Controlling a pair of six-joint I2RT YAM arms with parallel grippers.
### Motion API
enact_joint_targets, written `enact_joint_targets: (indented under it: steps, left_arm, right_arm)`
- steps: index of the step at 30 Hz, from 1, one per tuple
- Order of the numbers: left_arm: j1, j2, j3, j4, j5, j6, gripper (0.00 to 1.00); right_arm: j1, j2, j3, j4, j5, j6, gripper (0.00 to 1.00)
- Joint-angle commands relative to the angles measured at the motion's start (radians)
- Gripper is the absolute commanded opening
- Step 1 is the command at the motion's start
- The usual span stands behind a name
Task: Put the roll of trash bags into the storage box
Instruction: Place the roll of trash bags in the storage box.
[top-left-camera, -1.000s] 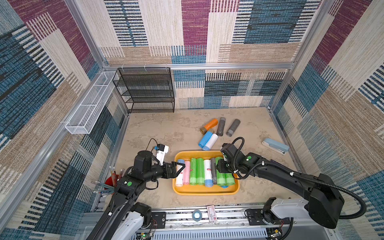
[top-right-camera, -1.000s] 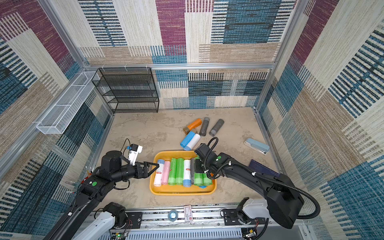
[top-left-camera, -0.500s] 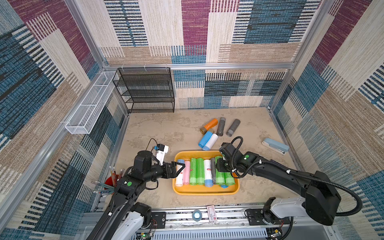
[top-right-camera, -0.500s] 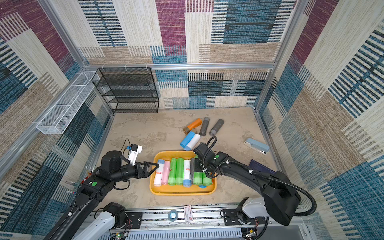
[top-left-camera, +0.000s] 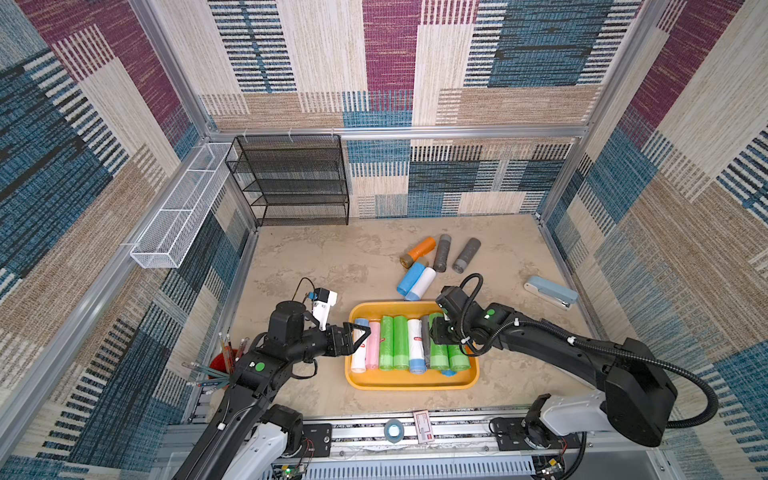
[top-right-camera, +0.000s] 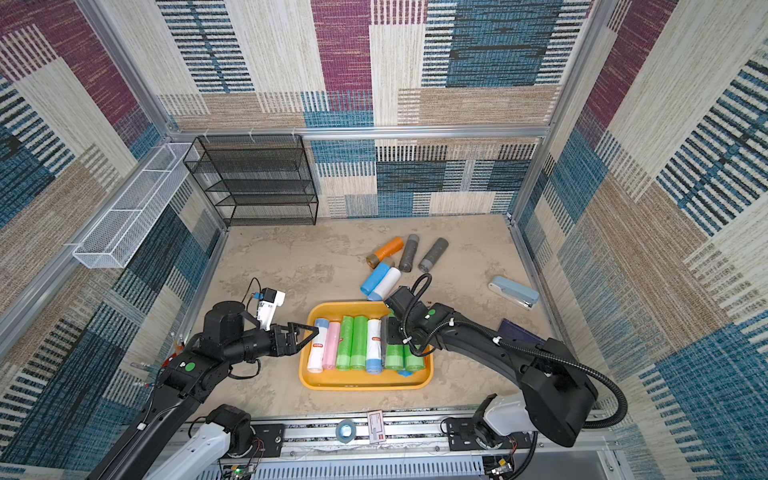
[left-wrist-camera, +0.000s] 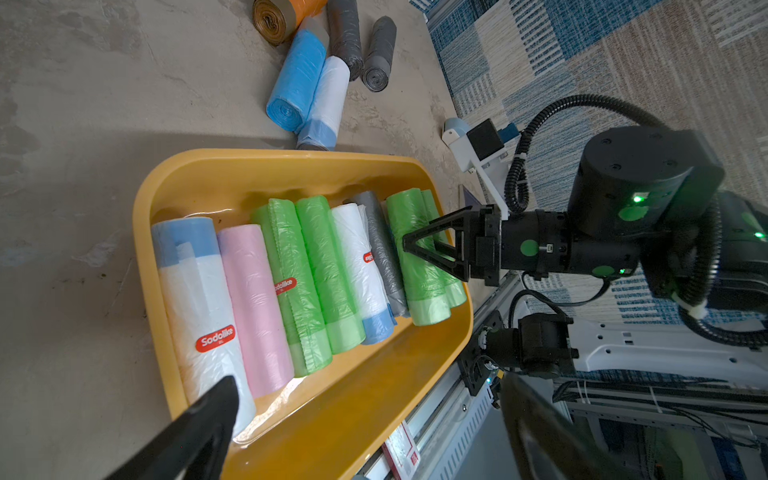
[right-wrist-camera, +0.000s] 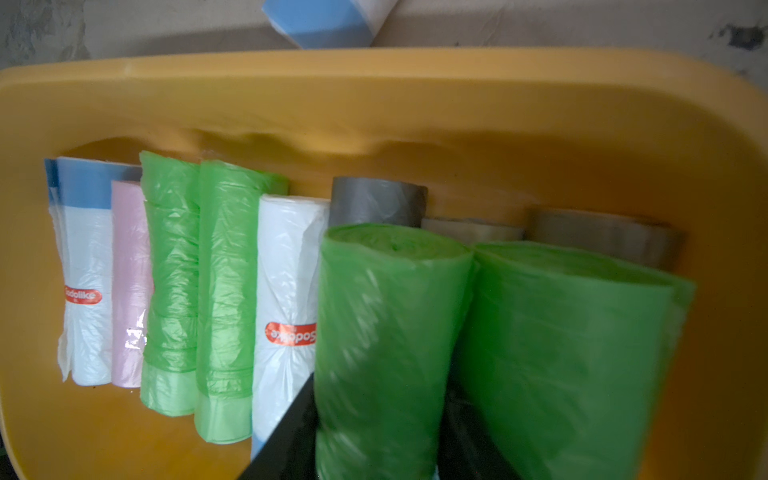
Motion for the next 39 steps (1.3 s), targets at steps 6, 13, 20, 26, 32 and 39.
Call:
enact_joint_targets:
  steps: [6, 13, 20, 26, 32, 39]
  left_arm:
    - [0.001, -0.001, -0.003, 0.035, 0.014, 0.003, 0.98]
    - [0.001, -0.001, -0.004, 0.034, 0.014, 0.003, 0.98]
    - [0.001, -0.001, -0.005, 0.036, 0.013, 0.003, 0.98]
    - [0.001, -0.003, -0.004, 0.035, 0.013, 0.002, 0.98]
    - [0.0, -0.004, -0.004, 0.035, 0.012, 0.001, 0.98]
    - [0.001, -0.004, -0.004, 0.035, 0.012, 0.001, 0.98]
  right_arm:
    - [0.001, 0.007, 0.013, 0.002, 0.031, 0.005, 0.46]
    - [0.002, 0.001, 0.027, -0.016, 0.037, 0.001, 0.49]
    - [0.002, -0.013, 0.037, -0.034, 0.045, -0.001, 0.52]
    - [0.002, -0.025, 0.039, -0.047, 0.051, -0.001, 0.54]
    - [0.002, -0.036, 0.048, -0.054, 0.051, -0.002, 0.55]
    - [0.003, -0.042, 0.053, -0.061, 0.053, -0.002, 0.55]
